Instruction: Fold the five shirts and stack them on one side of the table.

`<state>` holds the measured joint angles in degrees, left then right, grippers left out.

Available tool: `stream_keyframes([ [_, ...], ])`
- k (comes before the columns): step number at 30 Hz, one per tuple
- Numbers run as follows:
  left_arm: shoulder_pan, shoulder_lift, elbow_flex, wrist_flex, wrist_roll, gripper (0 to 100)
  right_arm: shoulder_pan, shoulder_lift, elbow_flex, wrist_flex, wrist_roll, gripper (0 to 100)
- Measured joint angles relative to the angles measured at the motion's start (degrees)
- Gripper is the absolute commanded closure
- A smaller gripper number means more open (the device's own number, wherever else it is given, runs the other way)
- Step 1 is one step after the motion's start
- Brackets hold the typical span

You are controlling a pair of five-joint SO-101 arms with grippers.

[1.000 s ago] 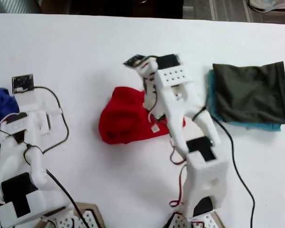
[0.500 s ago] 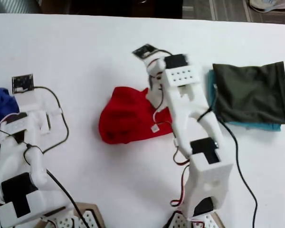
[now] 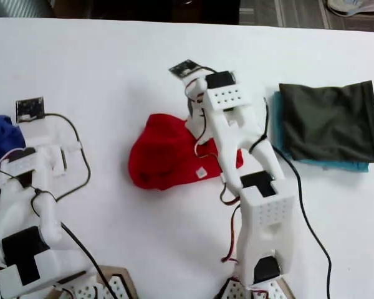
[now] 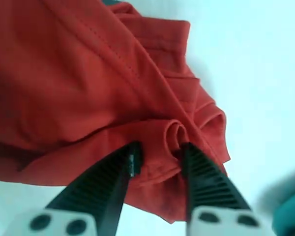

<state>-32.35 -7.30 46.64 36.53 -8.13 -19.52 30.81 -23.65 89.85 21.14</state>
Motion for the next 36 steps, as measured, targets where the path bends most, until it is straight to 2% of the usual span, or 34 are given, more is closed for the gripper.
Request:
stream_keyframes([
  [2,0.0,0.0,0.0,0.0,0.0,97,0.0,0.0,0.0,0.0,0.0,98.2],
  [7,0.0,0.0,0.0,0.0,0.0,97,0.0,-1.0,0.0,0.0,0.0,97.8],
  [18,-0.1,0.0,0.0,0.0,0.0,97,-0.1,-6.6,-0.1,-6.8,1.4,97.8],
  [28,-0.1,0.0,0.0,0.0,0.0,97,3.1,-17.9,-1.4,4.7,1.4,97.8],
  [36,-0.1,0.0,0.0,0.0,0.0,97,6.8,-19.4,11.0,7.5,1.4,97.8],
])
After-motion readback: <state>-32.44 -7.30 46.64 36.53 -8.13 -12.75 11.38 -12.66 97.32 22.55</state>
